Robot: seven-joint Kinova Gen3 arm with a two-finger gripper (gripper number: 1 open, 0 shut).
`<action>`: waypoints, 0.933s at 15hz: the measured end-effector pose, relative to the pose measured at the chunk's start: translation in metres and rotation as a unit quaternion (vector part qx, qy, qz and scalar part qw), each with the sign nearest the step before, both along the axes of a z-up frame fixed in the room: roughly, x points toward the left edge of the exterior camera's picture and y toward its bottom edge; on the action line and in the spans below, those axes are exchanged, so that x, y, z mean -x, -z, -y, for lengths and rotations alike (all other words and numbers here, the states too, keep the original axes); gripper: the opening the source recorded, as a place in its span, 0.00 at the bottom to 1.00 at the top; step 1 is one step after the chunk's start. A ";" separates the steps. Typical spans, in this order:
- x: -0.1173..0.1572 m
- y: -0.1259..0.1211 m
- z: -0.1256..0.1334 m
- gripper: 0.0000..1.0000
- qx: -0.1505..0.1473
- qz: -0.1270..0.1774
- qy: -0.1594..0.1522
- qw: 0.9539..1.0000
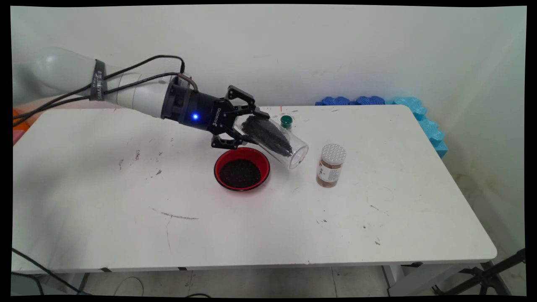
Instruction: Pour the black seasoning powder in the red bowl
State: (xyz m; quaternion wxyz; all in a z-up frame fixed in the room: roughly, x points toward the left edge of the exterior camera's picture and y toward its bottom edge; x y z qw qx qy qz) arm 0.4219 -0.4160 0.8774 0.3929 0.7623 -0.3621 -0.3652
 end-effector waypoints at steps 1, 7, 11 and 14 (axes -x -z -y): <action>0.001 -0.002 0.000 0.00 0.021 0.008 0.012 1.000; 0.003 -0.019 0.004 0.00 0.128 0.053 0.059 0.989; 0.006 -0.034 0.006 0.00 0.220 0.093 0.113 0.965; 0.008 -0.042 0.007 0.00 0.271 0.119 0.144 0.944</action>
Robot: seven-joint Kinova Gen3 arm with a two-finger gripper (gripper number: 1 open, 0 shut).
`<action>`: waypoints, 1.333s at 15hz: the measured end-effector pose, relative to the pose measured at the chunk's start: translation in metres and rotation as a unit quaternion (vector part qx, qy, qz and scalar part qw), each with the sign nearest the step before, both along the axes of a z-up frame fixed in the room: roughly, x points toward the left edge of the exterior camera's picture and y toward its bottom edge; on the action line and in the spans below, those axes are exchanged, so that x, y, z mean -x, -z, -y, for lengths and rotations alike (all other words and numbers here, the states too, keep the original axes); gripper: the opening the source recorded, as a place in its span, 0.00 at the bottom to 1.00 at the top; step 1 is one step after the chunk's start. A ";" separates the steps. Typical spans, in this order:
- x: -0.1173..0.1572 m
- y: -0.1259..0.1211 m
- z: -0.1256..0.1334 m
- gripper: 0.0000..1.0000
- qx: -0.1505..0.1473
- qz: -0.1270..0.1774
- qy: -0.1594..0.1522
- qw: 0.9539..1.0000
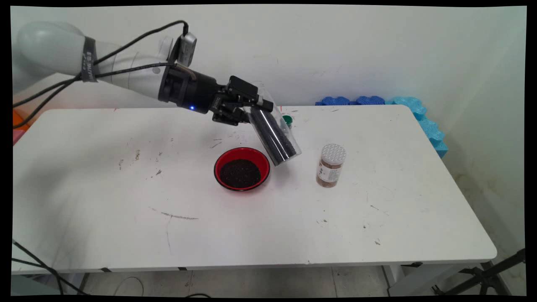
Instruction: Pour the black seasoning powder in the red bowl
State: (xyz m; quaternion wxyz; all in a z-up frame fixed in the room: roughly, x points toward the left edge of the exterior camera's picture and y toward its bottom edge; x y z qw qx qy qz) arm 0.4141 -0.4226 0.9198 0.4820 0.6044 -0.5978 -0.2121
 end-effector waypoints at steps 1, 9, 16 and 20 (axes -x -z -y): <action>0.001 -0.002 0.000 0.00 0.013 0.007 0.008 1.000; 0.014 -0.024 -0.006 0.00 0.186 0.090 0.110 0.972; 0.031 -0.036 -0.017 0.00 0.309 0.172 0.201 0.914; 0.038 -0.036 -0.025 0.00 0.343 0.206 0.239 0.885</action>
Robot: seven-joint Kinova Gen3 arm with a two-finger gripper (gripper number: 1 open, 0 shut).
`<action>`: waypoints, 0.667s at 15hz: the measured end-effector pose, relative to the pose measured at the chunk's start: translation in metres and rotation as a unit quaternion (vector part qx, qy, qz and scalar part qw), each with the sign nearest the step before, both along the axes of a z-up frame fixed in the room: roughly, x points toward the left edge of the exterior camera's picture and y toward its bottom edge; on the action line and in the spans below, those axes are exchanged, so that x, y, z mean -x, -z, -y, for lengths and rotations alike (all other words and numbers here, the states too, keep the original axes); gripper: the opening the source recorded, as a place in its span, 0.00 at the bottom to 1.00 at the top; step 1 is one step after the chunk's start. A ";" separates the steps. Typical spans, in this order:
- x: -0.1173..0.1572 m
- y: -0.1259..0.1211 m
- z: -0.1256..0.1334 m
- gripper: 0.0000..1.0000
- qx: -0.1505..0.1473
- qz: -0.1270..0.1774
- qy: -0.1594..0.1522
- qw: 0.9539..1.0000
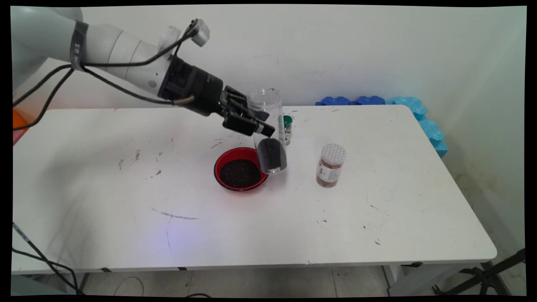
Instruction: Pour the black seasoning powder in the red bowl
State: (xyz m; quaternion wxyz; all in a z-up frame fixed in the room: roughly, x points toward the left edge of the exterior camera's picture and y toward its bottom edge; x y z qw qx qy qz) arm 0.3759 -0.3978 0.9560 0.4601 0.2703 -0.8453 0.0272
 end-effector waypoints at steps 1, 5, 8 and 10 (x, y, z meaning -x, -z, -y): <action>0.002 0.000 -0.002 0.00 0.009 0.010 0.009 1.000; 0.007 0.003 -0.008 0.00 0.039 0.042 0.035 0.998; 0.010 0.005 -0.011 0.00 0.052 0.056 0.047 0.996; 0.012 0.006 -0.012 0.00 0.058 0.063 0.052 0.995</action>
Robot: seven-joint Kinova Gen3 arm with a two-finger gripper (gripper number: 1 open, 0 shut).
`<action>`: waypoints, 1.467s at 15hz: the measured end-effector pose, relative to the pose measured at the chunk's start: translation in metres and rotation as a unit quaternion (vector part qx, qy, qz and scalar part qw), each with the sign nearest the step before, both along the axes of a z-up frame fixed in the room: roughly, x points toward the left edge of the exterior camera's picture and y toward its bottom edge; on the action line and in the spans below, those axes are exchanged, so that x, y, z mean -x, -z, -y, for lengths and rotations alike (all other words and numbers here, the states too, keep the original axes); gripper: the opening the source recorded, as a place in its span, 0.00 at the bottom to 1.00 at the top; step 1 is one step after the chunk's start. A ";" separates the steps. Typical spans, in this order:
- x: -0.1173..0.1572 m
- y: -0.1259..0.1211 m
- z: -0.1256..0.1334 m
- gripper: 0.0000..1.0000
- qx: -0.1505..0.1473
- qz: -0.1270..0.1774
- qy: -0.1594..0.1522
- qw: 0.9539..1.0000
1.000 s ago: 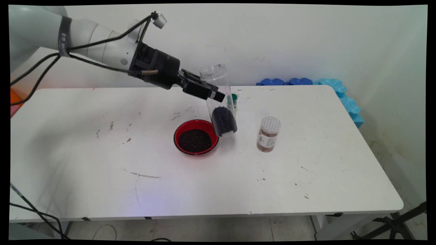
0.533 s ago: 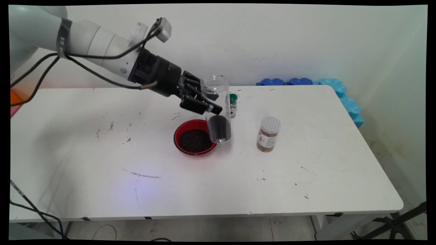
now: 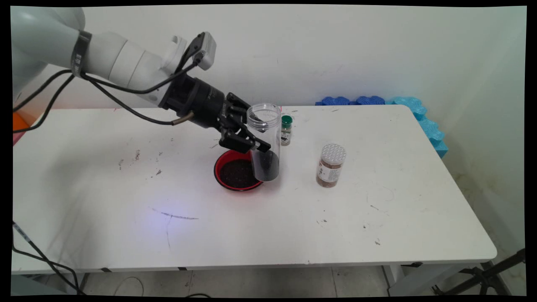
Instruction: Pour the black seasoning powder in the red bowl, then place the picked object on the table
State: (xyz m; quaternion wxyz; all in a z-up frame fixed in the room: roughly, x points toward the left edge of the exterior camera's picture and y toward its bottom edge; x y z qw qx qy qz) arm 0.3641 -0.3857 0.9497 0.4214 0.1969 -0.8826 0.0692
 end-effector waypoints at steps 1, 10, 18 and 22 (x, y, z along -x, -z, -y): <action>0.001 0.001 -0.001 0.00 0.002 0.002 0.002 1.000; 0.019 0.022 -0.010 0.00 -0.002 0.007 0.001 1.000; 0.044 0.066 -0.016 0.00 -0.020 -0.004 -0.008 1.000; 0.052 0.084 -0.016 0.00 -0.023 -0.007 -0.011 1.000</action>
